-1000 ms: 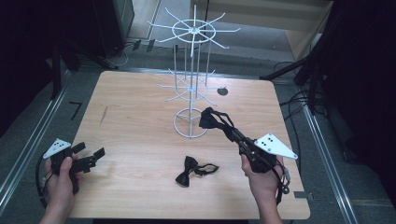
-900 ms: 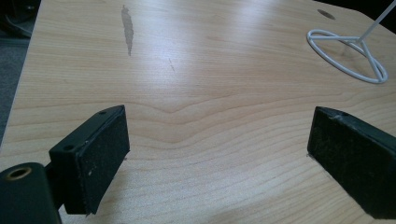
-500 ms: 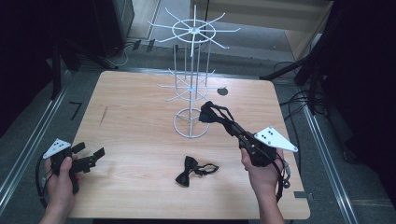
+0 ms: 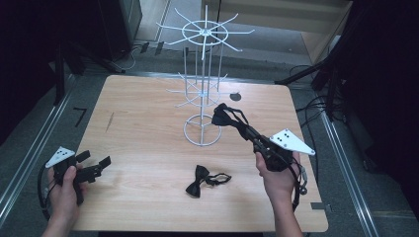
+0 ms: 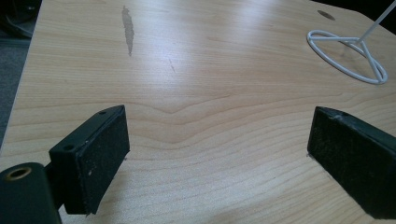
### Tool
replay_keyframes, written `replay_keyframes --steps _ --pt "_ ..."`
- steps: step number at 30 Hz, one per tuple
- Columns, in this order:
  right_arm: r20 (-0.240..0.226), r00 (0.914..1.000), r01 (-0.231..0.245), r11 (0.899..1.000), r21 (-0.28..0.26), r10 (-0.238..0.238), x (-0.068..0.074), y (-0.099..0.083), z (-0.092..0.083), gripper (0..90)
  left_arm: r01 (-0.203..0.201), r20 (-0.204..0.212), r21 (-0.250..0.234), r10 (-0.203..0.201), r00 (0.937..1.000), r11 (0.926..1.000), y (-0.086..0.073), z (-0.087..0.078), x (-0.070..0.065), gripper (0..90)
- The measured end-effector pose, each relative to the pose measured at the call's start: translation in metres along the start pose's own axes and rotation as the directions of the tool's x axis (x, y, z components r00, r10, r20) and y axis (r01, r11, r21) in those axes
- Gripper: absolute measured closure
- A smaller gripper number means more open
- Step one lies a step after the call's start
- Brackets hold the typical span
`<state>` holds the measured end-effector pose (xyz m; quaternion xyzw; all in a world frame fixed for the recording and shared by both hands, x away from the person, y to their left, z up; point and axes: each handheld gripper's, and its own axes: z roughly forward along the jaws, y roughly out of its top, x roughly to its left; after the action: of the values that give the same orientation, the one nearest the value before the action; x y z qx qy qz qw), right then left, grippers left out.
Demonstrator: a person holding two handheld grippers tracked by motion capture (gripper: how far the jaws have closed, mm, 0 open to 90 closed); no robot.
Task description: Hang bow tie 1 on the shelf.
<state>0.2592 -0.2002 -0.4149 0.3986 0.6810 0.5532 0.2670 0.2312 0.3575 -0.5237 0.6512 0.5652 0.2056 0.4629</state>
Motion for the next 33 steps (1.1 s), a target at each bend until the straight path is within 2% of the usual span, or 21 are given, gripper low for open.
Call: replay_keyframes --steps 17,33 --pt "0.004 0.9998 -0.022 0.998 0.059 0.022 -0.010 -0.002 0.020 88.4 0.000 0.000 -0.001 0.000 1.0000 1.0000 0.000 0.000 0.000 6.0" --pt "-0.018 0.9991 -0.037 0.992 0.125 0.039 -0.009 -0.007 0.055 88.2 0.003 0.003 -0.002 -0.003 1.0000 1.0000 0.000 0.000 0.000 6.0"
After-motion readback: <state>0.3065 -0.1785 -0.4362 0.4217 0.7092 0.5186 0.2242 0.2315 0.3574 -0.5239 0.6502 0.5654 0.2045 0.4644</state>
